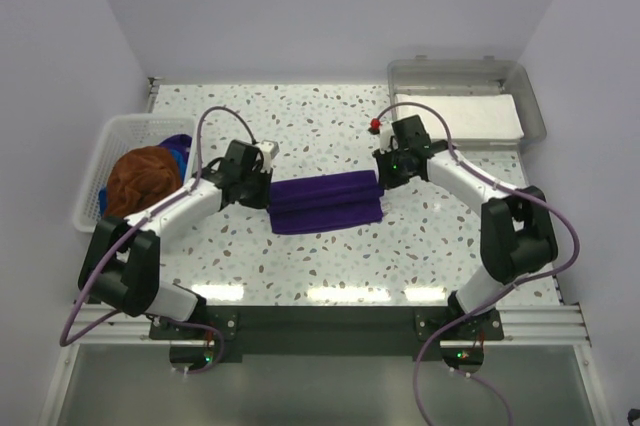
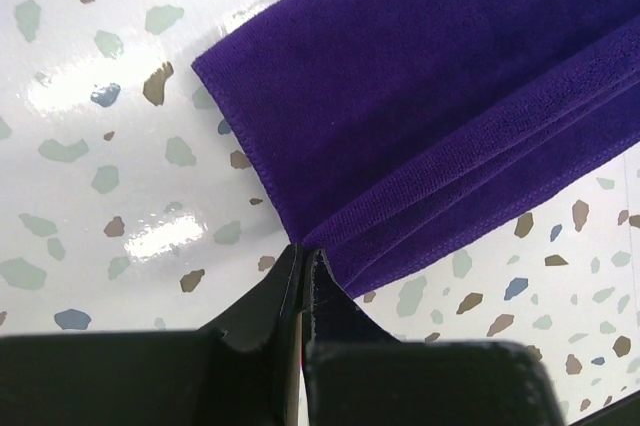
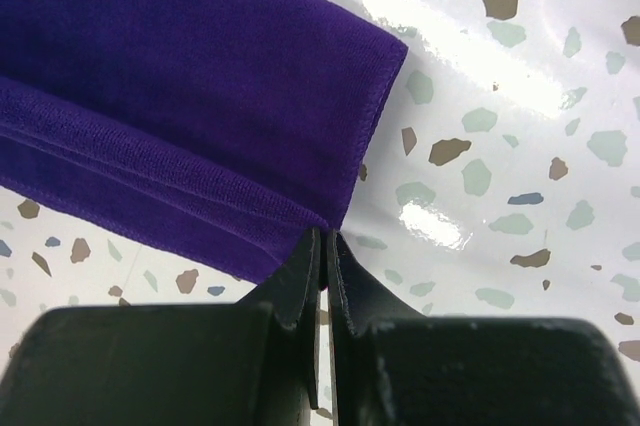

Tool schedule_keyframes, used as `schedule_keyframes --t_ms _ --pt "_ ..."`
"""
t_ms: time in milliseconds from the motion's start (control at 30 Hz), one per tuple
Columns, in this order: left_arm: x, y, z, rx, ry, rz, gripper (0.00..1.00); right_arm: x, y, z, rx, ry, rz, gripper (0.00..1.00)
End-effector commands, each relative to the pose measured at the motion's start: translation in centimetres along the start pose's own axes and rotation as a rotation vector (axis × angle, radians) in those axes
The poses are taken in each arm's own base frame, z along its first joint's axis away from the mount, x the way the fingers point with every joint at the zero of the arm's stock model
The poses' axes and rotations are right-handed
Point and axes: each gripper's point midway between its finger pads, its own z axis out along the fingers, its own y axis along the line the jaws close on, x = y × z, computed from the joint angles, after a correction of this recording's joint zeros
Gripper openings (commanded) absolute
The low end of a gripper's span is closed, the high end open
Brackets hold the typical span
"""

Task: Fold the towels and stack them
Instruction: Fold the towel

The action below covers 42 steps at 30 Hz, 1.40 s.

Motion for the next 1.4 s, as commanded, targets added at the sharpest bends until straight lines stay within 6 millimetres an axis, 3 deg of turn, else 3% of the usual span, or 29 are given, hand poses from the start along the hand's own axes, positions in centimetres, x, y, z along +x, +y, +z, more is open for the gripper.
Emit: schedule_keyframes --t_ms 0,167,500,700,800,900,967,1133,1267,1367 --pt "-1.7 1.0 -1.5 -0.063 -0.027 -0.002 0.0 -2.7 -0.7 -2.5 0.045 -0.087 0.012 0.0" --pt "-0.6 0.7 -1.4 -0.039 0.0 -0.01 0.0 -1.5 -0.4 -2.4 0.034 -0.062 0.03 0.0" --pt "4.3 0.5 0.3 0.0 0.103 -0.054 0.0 2.2 -0.6 0.0 0.043 0.044 0.112 0.0" --pt "5.4 -0.4 1.1 0.052 0.145 -0.063 0.01 3.1 -0.3 1.0 0.025 0.081 0.132 0.0" --pt "5.1 -1.1 0.8 0.078 0.133 -0.065 0.12 3.0 0.1 0.6 0.013 0.076 0.131 0.05" --pt "4.2 -1.9 -0.4 0.106 0.102 -0.071 0.27 2.6 0.9 -0.4 -0.005 0.062 0.129 0.26" --pt "3.7 -2.4 -1.4 0.119 0.088 -0.081 0.35 1.8 1.3 -1.5 -0.019 0.039 0.127 0.34" --pt "0.2 -4.5 -5.7 0.177 -0.057 -0.091 0.62 -0.5 3.4 -4.0 -0.056 -0.049 0.114 0.4" --pt "-2.5 -5.5 -7.2 0.204 -0.147 -0.109 0.67 -2.5 4.8 -3.9 -0.084 -0.103 0.132 0.39" --pt "-3.1 -5.6 -6.1 0.19 -0.138 -0.116 0.66 -2.4 5.4 -2.3 -0.08 -0.085 0.143 0.38"
